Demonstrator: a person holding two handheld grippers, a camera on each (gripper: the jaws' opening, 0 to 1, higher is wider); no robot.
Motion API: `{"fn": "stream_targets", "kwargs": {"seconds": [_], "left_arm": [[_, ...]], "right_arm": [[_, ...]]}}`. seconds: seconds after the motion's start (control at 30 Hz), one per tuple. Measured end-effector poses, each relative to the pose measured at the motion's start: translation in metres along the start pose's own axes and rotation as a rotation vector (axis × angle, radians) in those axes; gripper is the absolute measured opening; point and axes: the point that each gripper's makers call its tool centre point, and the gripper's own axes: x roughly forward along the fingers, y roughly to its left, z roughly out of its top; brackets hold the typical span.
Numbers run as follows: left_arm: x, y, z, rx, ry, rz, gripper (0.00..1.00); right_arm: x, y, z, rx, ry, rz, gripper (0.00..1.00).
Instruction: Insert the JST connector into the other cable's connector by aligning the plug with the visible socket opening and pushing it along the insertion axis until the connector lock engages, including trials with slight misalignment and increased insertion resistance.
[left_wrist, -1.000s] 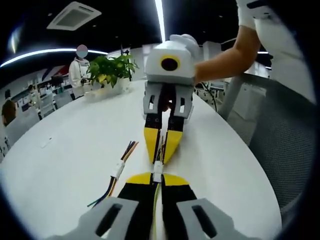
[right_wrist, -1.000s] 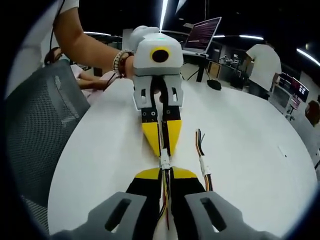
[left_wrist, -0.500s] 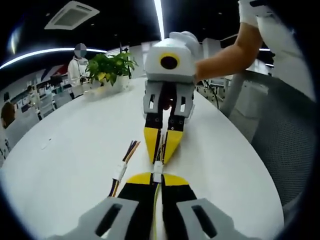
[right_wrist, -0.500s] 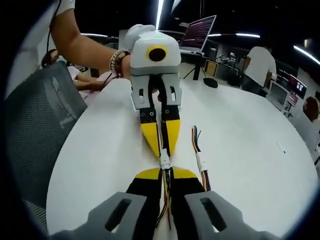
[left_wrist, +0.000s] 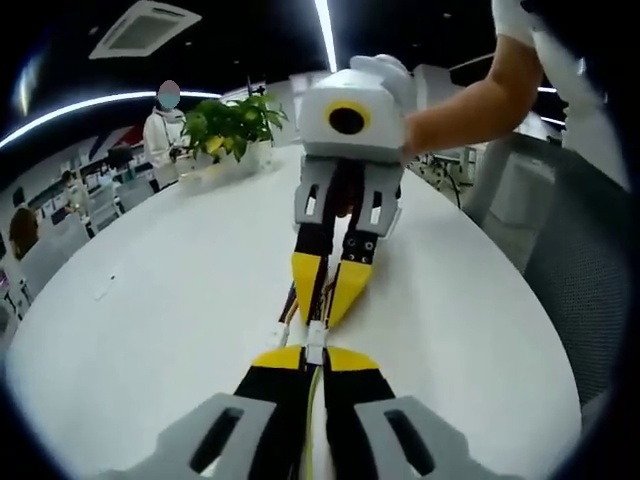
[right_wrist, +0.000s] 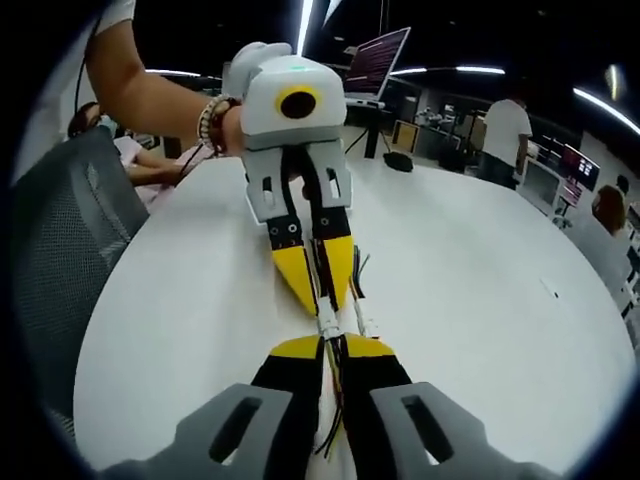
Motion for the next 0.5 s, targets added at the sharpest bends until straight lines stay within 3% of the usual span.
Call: {"fn": "stream_targets", "kwargs": {"seconds": [0.27, 0.5], "left_arm": [[0.0033, 0.0031, -0.0053, -0.001, 0.030, 0.023, 0.02], [0.0001, 0.0050, -0.0021, -0.031, 0.015, 0.032, 0.05]], "right_arm": [[0.0043, -0.0037, -0.0050, 0.010, 0.014, -0.005, 0.04], [0.0028, -0.0087, -0.0067, 0.070, 0.017, -0.017, 0.04]]}}
